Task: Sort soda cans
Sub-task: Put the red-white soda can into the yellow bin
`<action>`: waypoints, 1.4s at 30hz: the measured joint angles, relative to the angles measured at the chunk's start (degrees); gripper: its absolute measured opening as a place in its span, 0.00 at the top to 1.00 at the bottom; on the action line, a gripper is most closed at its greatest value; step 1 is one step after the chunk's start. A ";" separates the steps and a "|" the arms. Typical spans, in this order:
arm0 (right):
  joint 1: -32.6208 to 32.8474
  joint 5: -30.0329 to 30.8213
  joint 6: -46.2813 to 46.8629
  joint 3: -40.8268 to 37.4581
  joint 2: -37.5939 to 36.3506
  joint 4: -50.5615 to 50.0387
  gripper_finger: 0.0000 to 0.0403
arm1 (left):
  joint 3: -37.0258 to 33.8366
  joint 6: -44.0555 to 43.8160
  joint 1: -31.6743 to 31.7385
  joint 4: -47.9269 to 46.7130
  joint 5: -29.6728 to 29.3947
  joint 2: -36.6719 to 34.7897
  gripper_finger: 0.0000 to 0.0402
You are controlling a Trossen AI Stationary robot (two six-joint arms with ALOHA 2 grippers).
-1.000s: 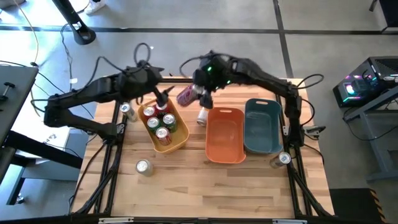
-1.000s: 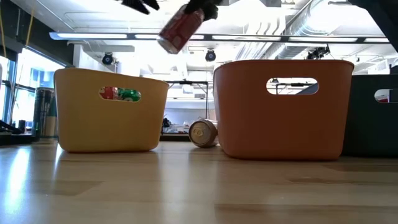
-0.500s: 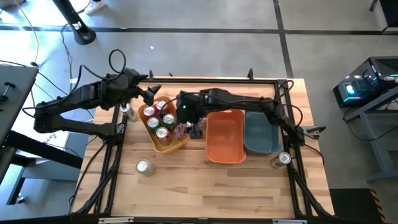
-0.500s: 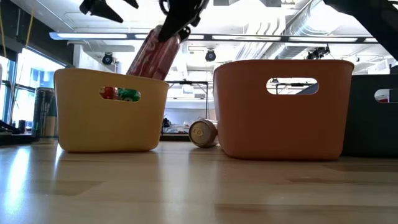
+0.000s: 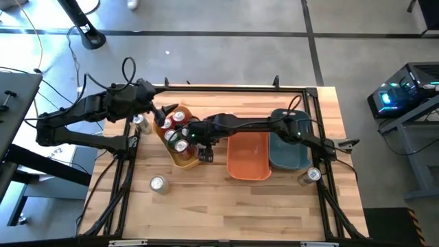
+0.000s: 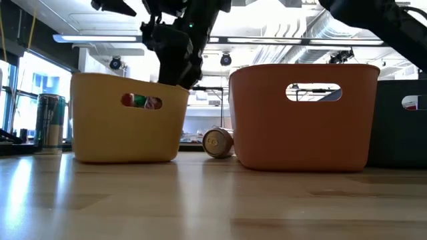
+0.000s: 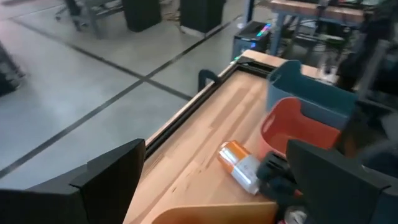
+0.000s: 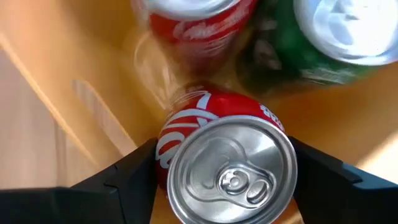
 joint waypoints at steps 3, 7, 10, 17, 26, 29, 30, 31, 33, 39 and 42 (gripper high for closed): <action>0.30 0.65 3.74 0.08 0.24 -1.03 0.31 | 0.00 1.49 -0.02 -0.06 2.38 -1.24 0.05; 1.25 0.92 6.42 0.15 -0.15 -2.06 0.31 | 0.00 1.94 0.00 -0.06 3.09 -2.84 0.05; 2.29 0.61 7.09 0.10 -0.46 -3.54 0.31 | 0.00 1.84 0.00 -0.02 3.01 -4.01 0.05; 5.28 -0.59 6.91 0.12 -0.76 -9.56 0.31 | 0.00 -1.82 0.00 0.02 2.29 -5.21 0.05; 6.18 -1.37 3.13 0.10 -0.76 -9.92 0.31 | 0.00 -5.29 0.00 0.11 2.07 -4.88 0.05; 5.71 -1.28 3.04 0.10 -0.76 -9.87 0.31 | 0.00 -6.17 0.00 0.54 2.07 -4.78 0.05; 5.58 -1.31 2.92 0.10 -0.76 -9.87 0.31 | 0.00 -6.40 0.00 0.61 2.07 -4.77 0.05; 5.49 -1.36 2.69 0.10 -0.76 -9.83 0.31 | 0.00 -6.62 0.00 0.93 2.08 -4.77 0.05; 5.47 -1.33 1.76 0.08 -0.76 -9.76 0.30 | 0.00 -6.67 0.00 1.80 2.12 -4.80 0.05; 5.47 -0.83 0.93 -0.10 -0.46 -9.97 0.14 | 0.00 -6.71 0.00 2.71 2.16 -4.80 0.05; 5.38 -0.22 -0.02 -0.16 -0.33 -9.95 0.12 | 0.00 -6.71 0.00 2.67 2.20 -4.77 0.05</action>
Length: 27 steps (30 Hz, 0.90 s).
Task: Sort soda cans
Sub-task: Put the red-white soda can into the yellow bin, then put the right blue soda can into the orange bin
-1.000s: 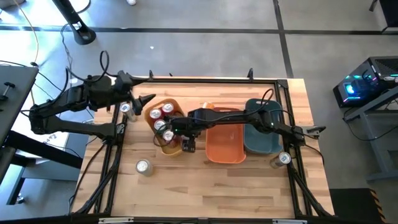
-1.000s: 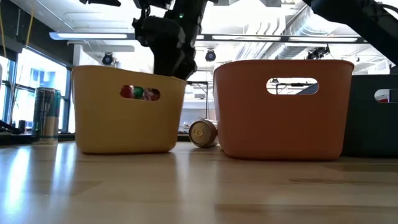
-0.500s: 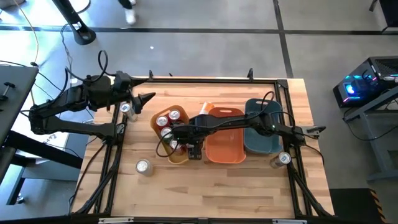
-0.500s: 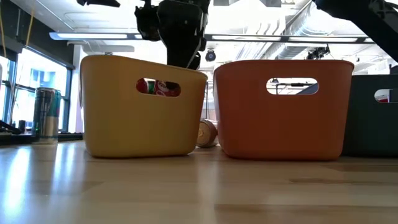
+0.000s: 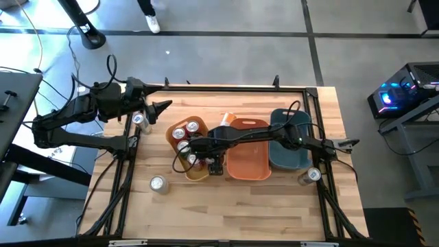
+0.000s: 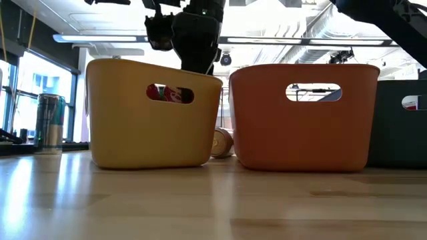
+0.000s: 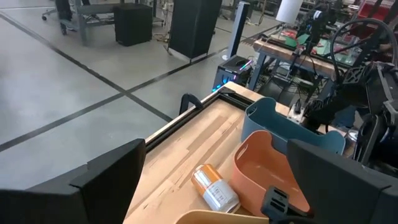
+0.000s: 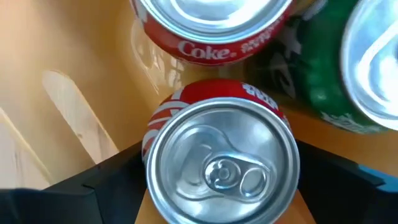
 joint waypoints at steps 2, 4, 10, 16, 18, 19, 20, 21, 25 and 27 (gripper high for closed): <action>-0.02 0.03 -0.14 0.00 0.00 -0.05 0.11 | 0.00 0.00 0.00 0.00 0.00 -0.01 0.05; 0.00 0.03 -0.20 0.00 -0.04 -0.47 0.11 | 0.00 0.00 0.00 0.00 0.00 -0.02 0.05; -0.28 0.61 -1.46 0.00 -1.12 -1.30 0.10 | 0.00 0.02 0.02 -0.03 0.02 -0.01 0.05; -0.31 0.65 -2.34 0.10 -3.78 -1.60 0.10 | 0.00 0.72 0.02 -0.09 0.05 0.00 0.05; -0.36 0.72 -2.39 0.11 -4.88 -2.48 0.10 | 0.00 1.49 0.02 -0.11 0.04 0.00 0.05; -0.39 0.73 -2.45 0.11 -5.45 -2.72 0.10 | 0.00 1.51 0.02 -0.11 0.01 -0.02 0.05; -0.45 0.73 -2.49 0.11 -5.96 -2.96 0.10 | 0.00 1.51 0.02 -0.11 -0.10 -0.02 0.05; -0.56 0.73 -2.49 0.11 -6.48 -3.24 0.10 | 0.00 1.54 0.02 -0.11 -0.11 -0.01 0.05; -1.10 0.80 -2.48 0.11 -8.39 -3.63 0.10 | 0.00 2.01 0.02 -0.11 -0.17 0.00 0.05; -1.51 0.86 -2.49 0.11 -9.30 -4.13 0.10 | 0.00 2.07 0.02 -0.14 -0.17 0.00 0.05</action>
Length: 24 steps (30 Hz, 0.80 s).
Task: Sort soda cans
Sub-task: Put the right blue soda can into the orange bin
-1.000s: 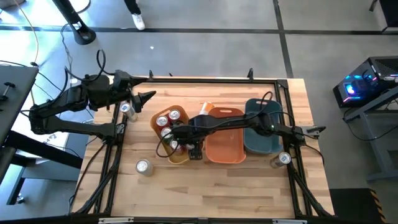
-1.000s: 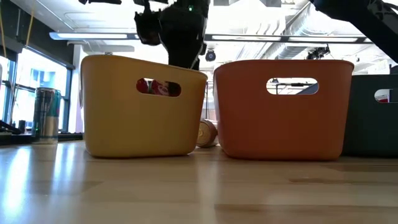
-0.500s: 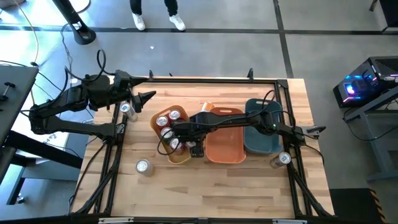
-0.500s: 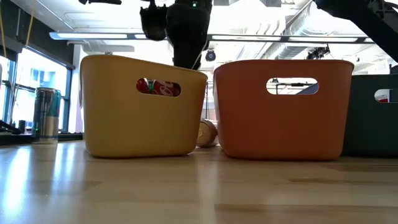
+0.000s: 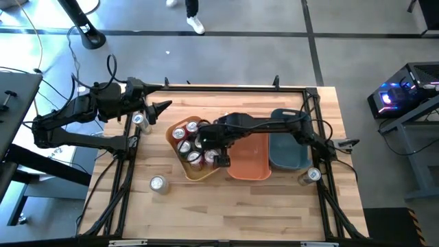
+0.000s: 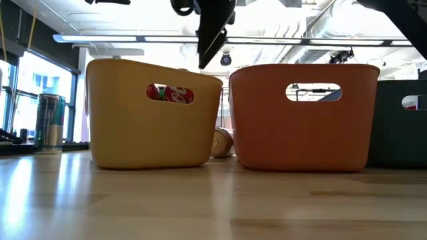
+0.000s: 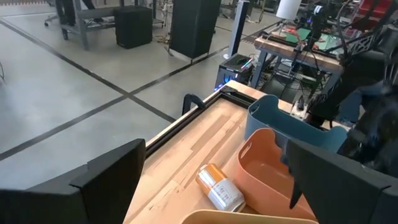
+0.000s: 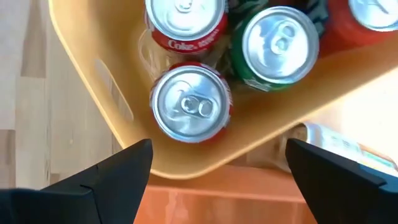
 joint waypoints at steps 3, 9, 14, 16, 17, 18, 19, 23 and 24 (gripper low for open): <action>-0.74 1.14 -0.01 0.00 -1.49 -1.36 0.10 | 0.00 -0.42 -0.01 -0.35 -0.94 0.00 0.05; -3.33 10.29 0.39 0.00 -6.91 -3.02 0.10 | 0.02 -4.64 0.00 -5.84 -0.55 2.30 0.05; -7.59 12.55 4.22 0.11 -11.90 -2.66 0.10 | -0.02 -7.49 -0.02 -12.85 -0.32 5.50 0.05; -9.37 12.60 6.01 0.11 -13.18 -2.55 0.10 | 0.00 -8.30 -0.02 -14.22 -0.31 6.32 0.05; -10.17 12.62 6.74 0.11 -13.63 -2.58 0.10 | 0.00 -8.59 -0.02 -14.46 -0.31 6.72 0.05; -10.89 12.62 7.21 0.11 -14.11 -2.60 0.10 | 0.00 -8.92 -0.02 -14.46 -0.28 7.13 0.05; -11.50 12.62 7.36 0.11 -14.55 -2.84 0.10 | 0.00 -9.32 -0.02 -14.46 -0.20 7.39 0.05; -12.88 12.14 7.00 0.00 -14.96 -3.92 0.10 | 0.00 -9.75 -0.02 -14.12 0.72 7.94 0.05; -12.96 11.70 6.70 0.00 -14.96 -4.17 0.10 | 0.00 -9.97 -0.02 -13.99 0.93 8.10 0.05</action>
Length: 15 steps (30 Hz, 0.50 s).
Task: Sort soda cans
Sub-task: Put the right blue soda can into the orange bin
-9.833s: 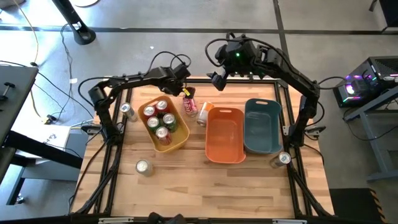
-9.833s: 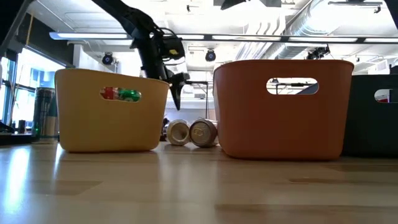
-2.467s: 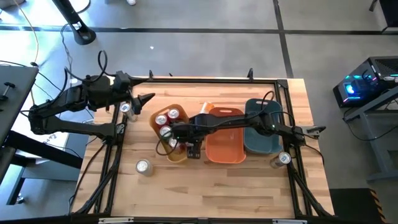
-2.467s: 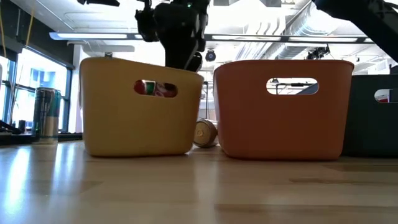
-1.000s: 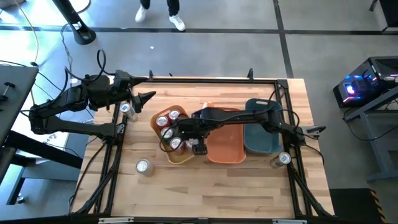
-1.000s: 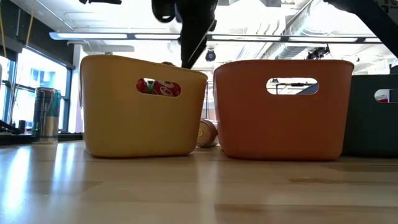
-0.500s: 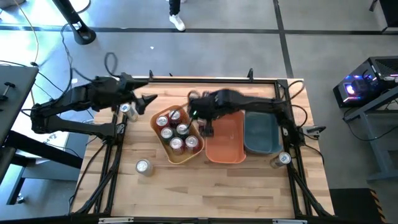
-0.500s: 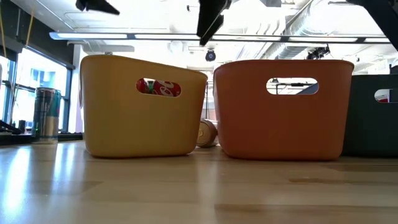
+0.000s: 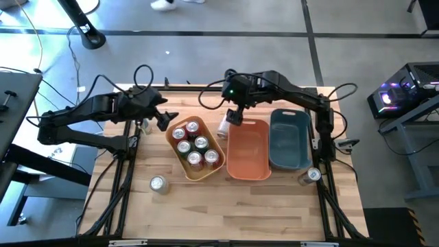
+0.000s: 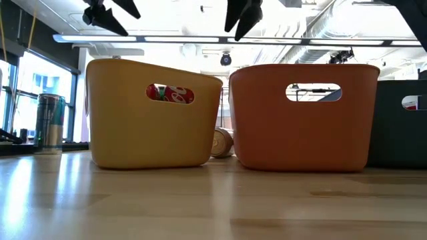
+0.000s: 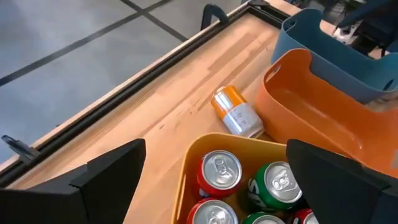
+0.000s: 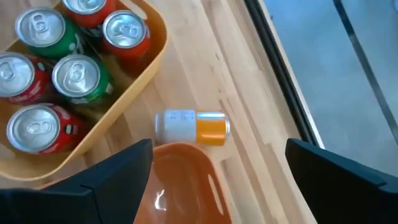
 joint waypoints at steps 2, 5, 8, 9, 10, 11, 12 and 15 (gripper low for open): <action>0.18 -1.26 0.02 0.00 -0.06 -0.63 0.10 | 0.00 -0.65 0.00 0.40 0.11 0.19 0.05; 1.41 -3.83 0.48 0.00 -0.07 -3.80 0.10 | 0.00 -0.67 0.00 1.00 0.15 0.16 0.05; 3.94 -5.25 0.98 -0.12 -0.07 -6.94 0.10 | 0.00 -0.69 0.02 1.35 0.14 0.16 0.05; 4.93 -5.38 1.85 -0.71 -0.51 -6.27 0.10 | 0.00 -0.69 0.02 1.61 0.12 0.16 0.05; 5.88 -6.25 2.91 -1.65 -1.20 -6.28 0.10 | 0.00 -0.67 0.02 2.11 0.14 0.16 0.05; 6.86 -7.85 4.04 -2.52 -1.78 -6.75 0.10 | 0.00 -0.69 0.02 2.80 0.13 0.16 0.05; 7.89 -9.23 5.52 -3.39 -2.59 -6.63 0.10 | 0.00 -0.65 0.02 3.56 0.12 0.16 0.05; 11.46 -9.64 11.87 -8.96 -5.96 -6.61 0.10 | 0.00 -0.01 0.02 6.04 0.23 0.18 0.05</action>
